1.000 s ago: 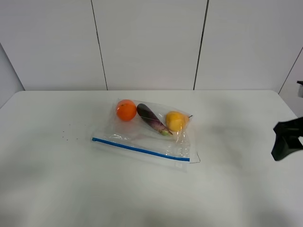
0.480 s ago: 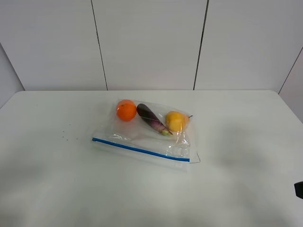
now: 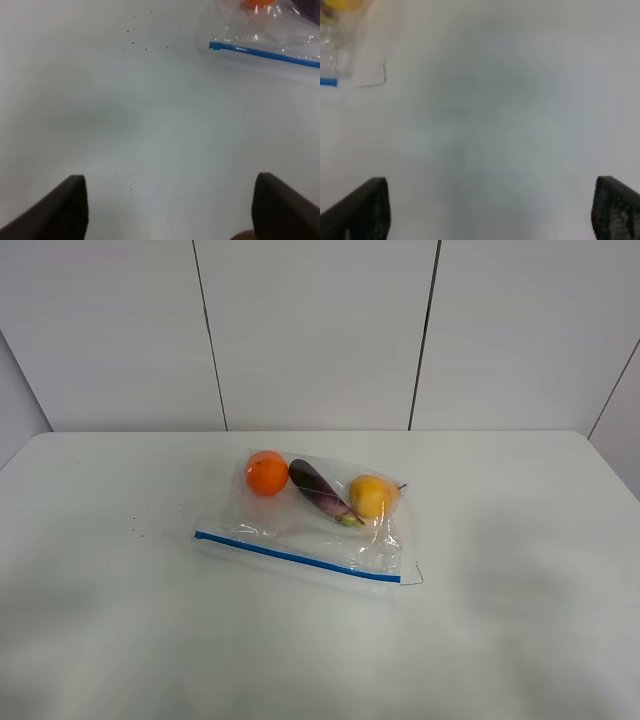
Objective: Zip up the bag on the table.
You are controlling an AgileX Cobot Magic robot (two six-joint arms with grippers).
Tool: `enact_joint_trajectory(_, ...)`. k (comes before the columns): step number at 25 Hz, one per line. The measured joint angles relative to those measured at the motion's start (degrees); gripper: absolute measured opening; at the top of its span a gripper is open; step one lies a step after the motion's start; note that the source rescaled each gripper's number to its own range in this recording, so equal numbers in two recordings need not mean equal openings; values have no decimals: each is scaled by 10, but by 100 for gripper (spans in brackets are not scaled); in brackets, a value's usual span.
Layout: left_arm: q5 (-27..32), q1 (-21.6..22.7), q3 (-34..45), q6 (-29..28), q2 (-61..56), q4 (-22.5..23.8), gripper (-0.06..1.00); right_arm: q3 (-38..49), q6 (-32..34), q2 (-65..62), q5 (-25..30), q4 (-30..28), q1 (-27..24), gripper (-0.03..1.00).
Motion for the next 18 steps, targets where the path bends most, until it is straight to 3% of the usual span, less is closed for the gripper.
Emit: enact_joint_trajectory(18, 0, 0, 0, 0, 0, 0, 87, 2, 34, -149, 0, -28, 0, 90)
